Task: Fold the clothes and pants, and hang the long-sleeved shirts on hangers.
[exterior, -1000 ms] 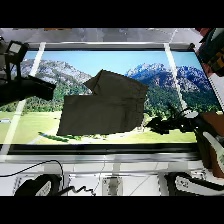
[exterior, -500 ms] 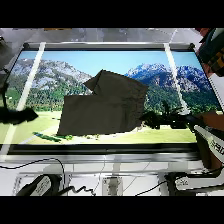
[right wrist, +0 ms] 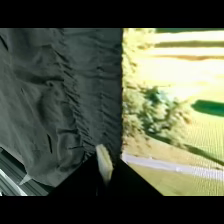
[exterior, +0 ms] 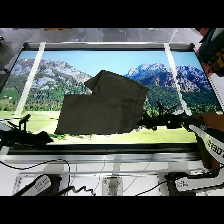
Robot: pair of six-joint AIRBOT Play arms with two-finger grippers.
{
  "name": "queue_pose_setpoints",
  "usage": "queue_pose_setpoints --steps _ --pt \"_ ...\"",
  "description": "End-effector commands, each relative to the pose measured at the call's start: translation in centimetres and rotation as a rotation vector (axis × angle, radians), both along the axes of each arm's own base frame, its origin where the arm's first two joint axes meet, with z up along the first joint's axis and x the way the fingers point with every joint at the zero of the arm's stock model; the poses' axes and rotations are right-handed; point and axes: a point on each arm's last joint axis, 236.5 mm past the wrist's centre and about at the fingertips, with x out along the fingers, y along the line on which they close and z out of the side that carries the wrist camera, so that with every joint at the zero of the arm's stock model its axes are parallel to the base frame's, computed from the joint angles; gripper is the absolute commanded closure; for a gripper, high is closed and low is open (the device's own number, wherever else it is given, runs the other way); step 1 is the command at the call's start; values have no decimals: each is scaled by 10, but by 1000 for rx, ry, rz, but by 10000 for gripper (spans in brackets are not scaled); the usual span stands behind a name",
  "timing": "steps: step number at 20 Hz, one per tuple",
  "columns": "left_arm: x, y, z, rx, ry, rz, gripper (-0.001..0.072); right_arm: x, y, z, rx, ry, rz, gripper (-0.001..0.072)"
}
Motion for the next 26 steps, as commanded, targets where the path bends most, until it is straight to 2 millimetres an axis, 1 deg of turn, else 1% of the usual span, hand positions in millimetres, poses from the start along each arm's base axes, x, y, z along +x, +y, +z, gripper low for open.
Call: queue_pose_setpoints --steps 1,3,5,7,8,9,10,12,13,14,15,17,18,19,20,21,22,23,24,25,26 --pt "27 -14 -16 -93 -69 97 228 -2 1 -1 -7 -3 17 684" --pt "52 -25 -15 -172 -141 155 228 -2 1 -1 -7 -3 17 684" --pt "68 -30 -16 -223 -189 189 228 -2 1 -1 -7 -3 17 684" --pt "75 -32 -21 -246 -206 202 229 -2 1 -1 -7 -3 17 684" --pt "74 -33 -25 -247 -198 198 241 -2 1 -1 -7 -3 17 684" --pt "73 -37 -29 -252 -191 180 275 -2 1 -1 -7 -3 17 684" --pt "71 -43 -33 -256 -187 149 395 -2 1 -1 -6 -3 17 684" --pt "74 -53 -32 -252 -207 72 699 -2 2 8 -6 -35 59 685" --pt "80 -57 -26 -252 -224 38 703 -1 3 17 -6 -64 110 685" --pt "88 -61 -15 -258 -246 1 703 0 3 29 -11 -94 163 685" --pt "100 -66 1 -263 -282 -46 703 4 2 46 -25 -137 217 686" --pt "131 -67 48 -236 -404 -137 704 19 -1 88 -60 -250 292 686" --pt "150 -65 80 -203 -488 -161 704 29 -1 117 -72 -325 307 686" --pt "171 -61 125 -167 -604 -167 704 38 -1 149 -80 -402 313 686" --pt "188 -60 175 -146 -736 -167 704 46 0 184 -94 -490 318 685" --pt "200 -58 236 -125 -887 -157 703 52 0 220 -111 -585 323 686" --pt "204 -57 299 -95 -1040 -150 703 56 0 260 -133 -685 314 685" --pt "200 -59 355 -56 -1177 -148 703 56 0 299 -148 -771 294 685" --pt "190 -58 411 18 -1316 -144 703 50 1 342 -164 -867 274 686" --pt "174 -58 459 99 -1438 -133 703 39 2 382 -176 -957 259 685" --pt "153 -55 506 189 -1562 -98 703 23 4 422 -184 -1054 247 685"
